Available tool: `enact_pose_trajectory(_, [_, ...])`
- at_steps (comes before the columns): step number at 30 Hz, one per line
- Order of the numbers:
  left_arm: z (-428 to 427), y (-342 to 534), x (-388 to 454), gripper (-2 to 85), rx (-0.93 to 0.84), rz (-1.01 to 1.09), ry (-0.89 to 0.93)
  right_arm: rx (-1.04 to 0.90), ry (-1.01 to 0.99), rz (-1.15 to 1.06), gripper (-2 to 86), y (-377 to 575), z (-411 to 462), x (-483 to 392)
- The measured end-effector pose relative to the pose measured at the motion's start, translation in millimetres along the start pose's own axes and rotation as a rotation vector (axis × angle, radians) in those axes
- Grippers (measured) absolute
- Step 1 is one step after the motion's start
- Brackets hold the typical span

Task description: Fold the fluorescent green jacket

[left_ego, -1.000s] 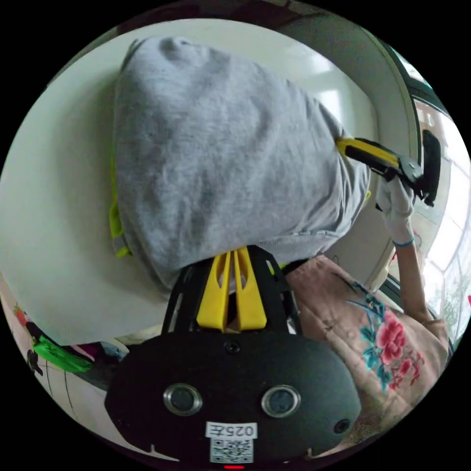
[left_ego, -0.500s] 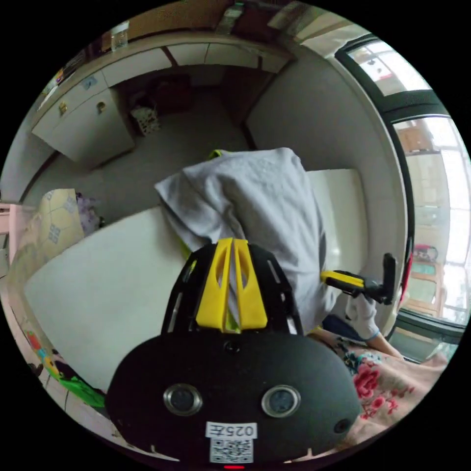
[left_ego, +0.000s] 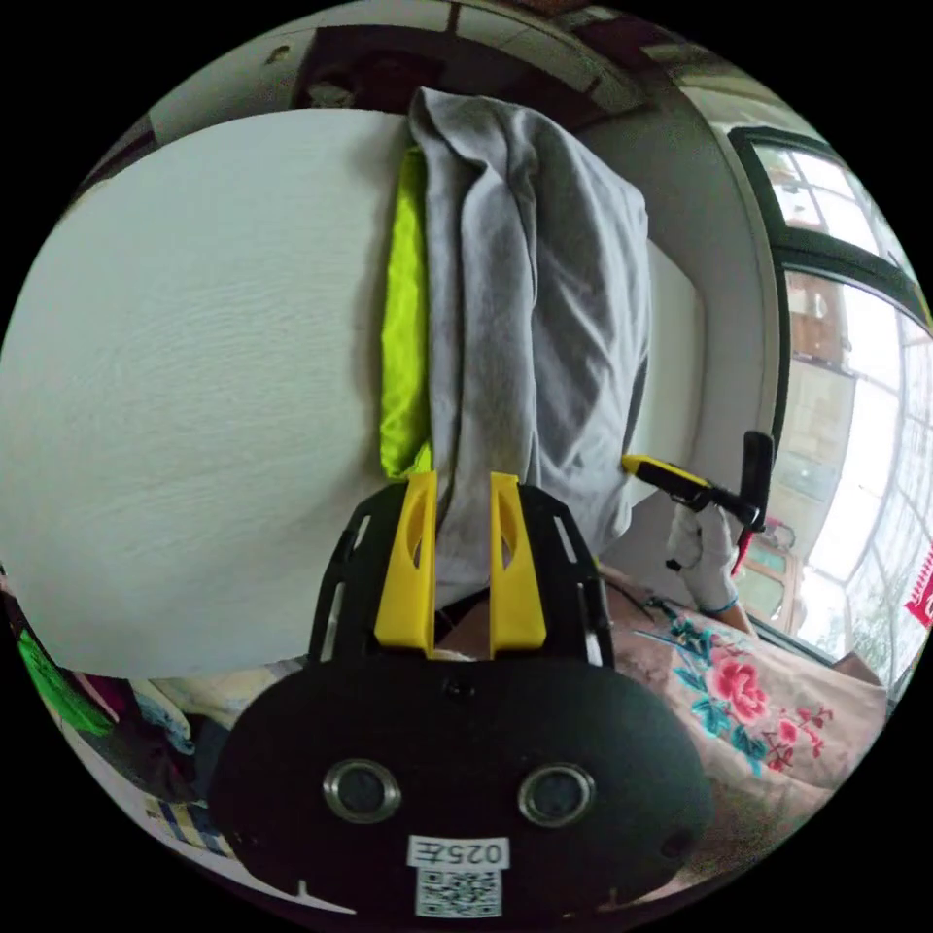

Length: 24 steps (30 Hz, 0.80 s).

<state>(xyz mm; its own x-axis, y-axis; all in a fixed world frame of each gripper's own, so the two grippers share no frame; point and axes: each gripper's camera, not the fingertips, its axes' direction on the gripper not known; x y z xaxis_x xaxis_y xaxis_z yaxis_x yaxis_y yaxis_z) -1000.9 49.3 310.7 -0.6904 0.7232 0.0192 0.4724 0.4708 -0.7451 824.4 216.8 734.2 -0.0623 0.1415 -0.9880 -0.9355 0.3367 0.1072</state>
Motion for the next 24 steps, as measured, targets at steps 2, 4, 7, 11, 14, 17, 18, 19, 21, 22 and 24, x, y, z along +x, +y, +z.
enact_pose_trajectory(2, [2.9, 1.4, 7.1, 4.1, -0.007, 0.038, -0.030, -0.015, -0.007, 0.000, -0.9, -2.2, 0.8, 2.1])
enact_pose_trajectory(4, [2.3, -0.1, 14.3, 3.9, -0.011, 0.057, -0.051, -0.021, -0.002, -0.005, -0.9, -3.5, 0.8, 2.4])
enact_pose_trajectory(7, [9.7, -8.8, 23.2, 3.1, -0.071, 0.067, -0.112, -0.023, 0.017, -0.010, -0.9, -5.0, 0.7, 0.4])
enact_pose_trajectory(11, [14.1, -18.7, 34.0, -0.5, -0.142, 0.072, -0.195, -0.012, 0.030, 0.002, -0.9, -3.7, 1.0, 0.3])
enact_pose_trajectory(14, [-20.6, -2.3, 50.8, -1.0, -0.080, 0.086, -0.350, 0.008, 0.044, 0.004, -0.9, -0.5, -3.6, 0.1])
enact_pose_trajectory(17, [-37.1, 14.3, 38.0, -1.2, -0.015, 0.021, -0.275, 0.031, 0.071, -0.003, -0.9, 4.3, -3.4, -3.9])
enact_pose_trajectory(18, [-28.3, 15.4, 22.3, -1.3, -0.017, -0.018, -0.237, 0.036, 0.086, -0.011, -0.9, 5.6, -2.2, -6.5])
enact_pose_trajectory(19, [-21.2, 15.2, 13.1, -1.4, -0.023, -0.037, -0.211, 0.036, 0.092, -0.014, -0.9, 6.0, -1.5, -7.6])
enact_pose_trajectory(21, [-1.8, 19.7, -21.7, -1.4, -0.032, -0.121, -0.049, 0.046, 0.103, -0.009, -0.8, 7.8, -2.9, -8.0])
enact_pose_trajectory(22, [-3.6, 24.2, -27.7, -1.3, -0.005, -0.139, -0.013, 0.046, 0.099, -0.003, -0.7, 8.5, -4.5, -6.9])
enact_pose_trajectory(24, [-18.1, 45.3, -47.6, -0.2, 0.081, -0.197, 0.115, 0.084, 0.059, 0.018, -0.3, 16.9, -19.1, -0.5])
